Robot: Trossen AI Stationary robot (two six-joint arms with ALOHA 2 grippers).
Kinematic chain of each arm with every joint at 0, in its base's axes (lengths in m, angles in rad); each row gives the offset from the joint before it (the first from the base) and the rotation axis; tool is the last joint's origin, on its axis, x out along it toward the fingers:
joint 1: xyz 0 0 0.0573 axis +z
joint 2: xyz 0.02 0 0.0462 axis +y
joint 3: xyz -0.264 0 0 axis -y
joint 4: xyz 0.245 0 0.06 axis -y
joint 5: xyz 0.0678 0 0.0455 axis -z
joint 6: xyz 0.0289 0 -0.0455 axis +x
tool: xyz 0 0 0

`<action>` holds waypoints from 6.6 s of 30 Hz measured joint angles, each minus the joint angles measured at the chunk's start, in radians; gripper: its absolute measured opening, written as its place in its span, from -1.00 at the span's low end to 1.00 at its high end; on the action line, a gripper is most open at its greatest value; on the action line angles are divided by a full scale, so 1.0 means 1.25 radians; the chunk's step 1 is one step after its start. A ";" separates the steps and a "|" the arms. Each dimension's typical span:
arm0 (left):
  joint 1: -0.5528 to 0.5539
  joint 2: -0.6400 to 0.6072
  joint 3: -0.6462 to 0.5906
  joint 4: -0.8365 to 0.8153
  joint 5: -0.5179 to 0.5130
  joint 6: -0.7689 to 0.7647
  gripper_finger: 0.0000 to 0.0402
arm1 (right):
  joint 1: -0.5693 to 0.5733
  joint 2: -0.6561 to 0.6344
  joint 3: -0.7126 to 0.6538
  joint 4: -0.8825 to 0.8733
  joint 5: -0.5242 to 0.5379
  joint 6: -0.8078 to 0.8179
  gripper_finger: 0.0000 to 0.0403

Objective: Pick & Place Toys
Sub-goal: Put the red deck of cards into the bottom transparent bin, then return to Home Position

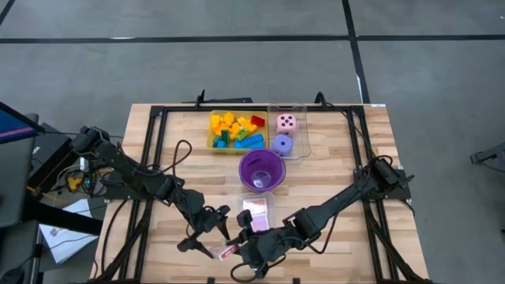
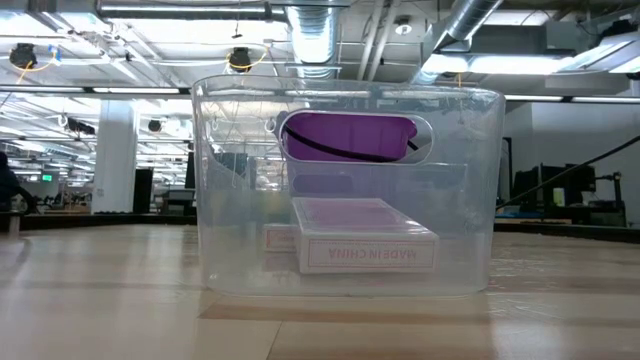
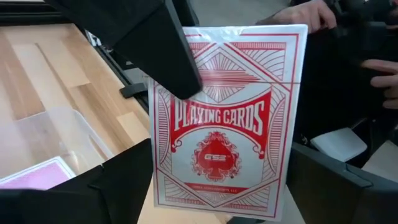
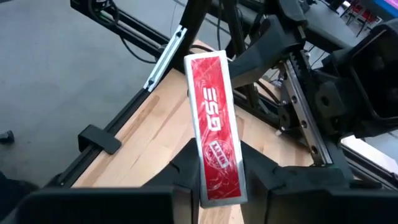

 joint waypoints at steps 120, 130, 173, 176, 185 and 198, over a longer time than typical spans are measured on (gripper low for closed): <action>0.087 -0.437 -0.289 0.069 -0.698 0.114 0.47 | 0.311 -0.454 -0.579 0.032 0.506 0.473 -0.11; 0.097 -0.437 -0.404 0.233 -0.700 0.231 -0.07 | 0.383 -0.561 -0.786 -0.070 0.698 0.829 -0.41; 0.219 -1.090 -0.671 -0.063 -0.333 0.236 -0.99 | 0.316 -0.606 -1.069 0.391 0.546 0.734 -1.00; 0.219 -1.090 -0.670 -0.068 -0.360 0.238 -1.00 | 0.314 -0.606 -1.123 0.474 0.546 0.742 -1.00; 0.219 -1.031 -0.670 -0.059 -0.382 0.235 -0.96 | 0.243 -0.606 -1.252 0.836 0.414 0.537 -1.00; 0.219 -0.934 -0.671 -0.017 -0.383 0.234 -0.94 | -0.090 -0.657 -1.404 1.134 -0.046 0.337 -1.00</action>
